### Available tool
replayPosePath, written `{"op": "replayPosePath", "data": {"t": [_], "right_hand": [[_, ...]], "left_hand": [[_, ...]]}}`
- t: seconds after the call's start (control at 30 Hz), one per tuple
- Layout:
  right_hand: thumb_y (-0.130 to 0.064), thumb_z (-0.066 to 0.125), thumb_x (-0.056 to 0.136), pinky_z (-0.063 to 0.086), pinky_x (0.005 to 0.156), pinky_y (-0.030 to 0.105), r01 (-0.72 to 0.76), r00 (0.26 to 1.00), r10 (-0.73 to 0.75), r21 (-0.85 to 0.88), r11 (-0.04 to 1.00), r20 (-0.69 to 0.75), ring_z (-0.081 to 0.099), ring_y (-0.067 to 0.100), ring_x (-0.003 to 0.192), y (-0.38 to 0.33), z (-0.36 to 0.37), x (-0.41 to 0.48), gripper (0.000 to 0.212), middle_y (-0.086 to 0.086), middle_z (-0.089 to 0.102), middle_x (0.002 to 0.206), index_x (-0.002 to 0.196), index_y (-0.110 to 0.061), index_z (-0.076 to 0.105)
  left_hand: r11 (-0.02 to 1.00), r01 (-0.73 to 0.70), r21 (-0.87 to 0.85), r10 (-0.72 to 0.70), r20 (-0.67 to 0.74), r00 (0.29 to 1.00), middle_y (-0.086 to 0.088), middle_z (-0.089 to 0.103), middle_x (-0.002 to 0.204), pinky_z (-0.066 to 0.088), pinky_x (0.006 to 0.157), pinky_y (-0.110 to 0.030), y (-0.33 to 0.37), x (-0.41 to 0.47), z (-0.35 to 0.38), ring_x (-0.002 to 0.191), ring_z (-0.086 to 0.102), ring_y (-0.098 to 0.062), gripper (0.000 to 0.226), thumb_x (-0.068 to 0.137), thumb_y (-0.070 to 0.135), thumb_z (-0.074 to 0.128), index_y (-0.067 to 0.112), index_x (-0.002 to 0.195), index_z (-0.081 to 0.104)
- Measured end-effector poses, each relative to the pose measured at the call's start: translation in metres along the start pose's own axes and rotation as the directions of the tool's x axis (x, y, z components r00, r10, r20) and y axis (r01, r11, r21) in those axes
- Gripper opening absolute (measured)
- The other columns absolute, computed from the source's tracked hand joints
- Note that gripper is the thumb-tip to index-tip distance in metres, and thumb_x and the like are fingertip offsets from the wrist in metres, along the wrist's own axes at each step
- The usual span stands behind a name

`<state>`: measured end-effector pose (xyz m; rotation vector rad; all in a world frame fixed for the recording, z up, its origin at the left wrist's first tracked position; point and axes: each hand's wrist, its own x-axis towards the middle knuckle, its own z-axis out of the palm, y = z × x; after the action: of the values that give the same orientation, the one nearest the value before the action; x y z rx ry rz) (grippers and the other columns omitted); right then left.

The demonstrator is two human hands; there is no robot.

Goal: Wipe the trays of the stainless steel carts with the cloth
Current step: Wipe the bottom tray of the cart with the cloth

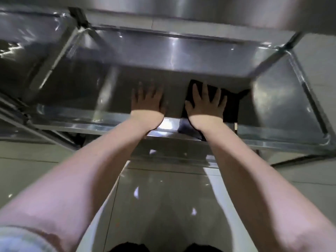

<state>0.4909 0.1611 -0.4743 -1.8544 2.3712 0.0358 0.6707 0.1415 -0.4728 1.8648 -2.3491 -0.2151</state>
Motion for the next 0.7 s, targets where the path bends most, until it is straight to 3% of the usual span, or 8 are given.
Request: {"op": "replayPosePath", "data": {"t": [0.1, 0.23, 0.3, 0.4, 0.5, 0.6, 0.7], "right_hand": [[-0.067, 0.018, 0.095, -0.009, 0.114, 0.059, 0.038, 0.999, -0.038, 0.021, 0.999, -0.034, -0.005, 0.042, 0.148, 0.003, 0.008, 0.004, 0.067, -0.006, -0.004, 0.164, 0.154, -0.040, 0.000], [-0.053, 0.025, 0.101, -0.004, 0.117, 0.051, 0.126, 0.991, -0.123, 0.059, 0.990, -0.049, 0.001, 0.033, 0.150, 0.059, -0.003, 0.000, 0.054, -0.010, 0.004, 0.164, 0.152, -0.048, 0.008], [-0.050, 0.033, 0.101, 0.002, 0.118, 0.049, 0.037, 0.998, -0.034, 0.050, 0.998, -0.062, 0.006, 0.033, 0.149, 0.118, -0.016, -0.001, 0.057, -0.002, 0.006, 0.164, 0.154, -0.041, 0.012], [-0.052, 0.039, 0.098, 0.011, 0.118, 0.049, -0.249, 0.965, 0.254, 0.080, 0.965, -0.060, 0.011, 0.038, 0.147, 0.191, -0.029, -0.001, 0.071, 0.020, 0.009, 0.162, 0.156, -0.016, 0.017], [-0.055, 0.031, 0.099, 0.009, 0.118, 0.053, -0.365, 0.928, 0.368, 0.062, 0.929, -0.061, 0.010, 0.037, 0.147, 0.177, -0.025, 0.006, 0.070, 0.015, 0.011, 0.162, 0.156, -0.018, 0.015], [-0.051, 0.032, 0.100, 0.015, 0.116, 0.052, -0.104, 0.987, 0.102, -0.009, 0.994, -0.127, 0.018, 0.038, 0.144, 0.083, -0.015, 0.010, 0.066, 0.016, 0.021, 0.159, 0.155, -0.017, 0.018], [-0.048, 0.027, 0.101, 0.004, 0.119, 0.049, 0.175, 0.980, -0.176, -0.016, 0.984, -0.094, 0.009, 0.032, 0.149, -0.014, 0.000, 0.000, 0.060, 0.006, 0.013, 0.163, 0.156, -0.027, 0.013]], "left_hand": [[0.994, -0.090, 0.066, 0.088, 0.035, 0.995, 0.007, 0.015, 0.163, -0.006, 0.114, -0.063, 0.001, 0.018, 0.011, 0.150, 0.002, -0.028, 0.055, 0.100, 0.055, 0.025, 0.042, 0.153, 0.017], [0.995, -0.097, 0.024, 0.096, 0.029, 0.995, 0.011, 0.010, 0.164, -0.007, 0.114, -0.062, -0.008, 0.020, 0.013, 0.151, 0.001, -0.026, 0.055, 0.099, 0.058, 0.020, 0.047, 0.152, 0.012], [0.996, -0.092, 0.021, 0.091, 0.040, 0.995, 0.011, 0.006, 0.164, -0.007, 0.114, -0.062, -0.005, 0.017, 0.012, 0.151, 0.000, -0.027, 0.055, 0.099, 0.058, 0.020, 0.048, 0.152, 0.010], [0.993, -0.094, 0.067, 0.092, 0.039, 0.995, 0.009, 0.002, 0.164, -0.006, 0.114, -0.064, 0.000, 0.018, 0.012, 0.151, -0.001, -0.029, 0.055, 0.099, 0.056, 0.018, 0.048, 0.152, 0.007], [0.993, -0.078, 0.093, 0.076, 0.026, 0.997, 0.009, 0.001, 0.165, -0.007, 0.113, -0.065, 0.002, 0.018, 0.017, 0.150, -0.002, -0.031, 0.055, 0.098, 0.056, 0.015, 0.049, 0.152, 0.005], [0.993, -0.068, 0.099, 0.065, 0.030, 0.997, 0.011, 0.001, 0.164, -0.007, 0.113, -0.064, 0.001, 0.018, 0.017, 0.151, -0.003, -0.030, 0.054, 0.098, 0.057, 0.016, 0.051, 0.151, 0.003], [0.994, -0.051, 0.097, 0.047, 0.044, 0.998, 0.012, 0.001, 0.164, -0.007, 0.114, -0.063, 0.000, 0.018, 0.014, 0.151, -0.004, -0.027, 0.056, 0.100, 0.053, 0.018, 0.045, 0.154, 0.005]]}}
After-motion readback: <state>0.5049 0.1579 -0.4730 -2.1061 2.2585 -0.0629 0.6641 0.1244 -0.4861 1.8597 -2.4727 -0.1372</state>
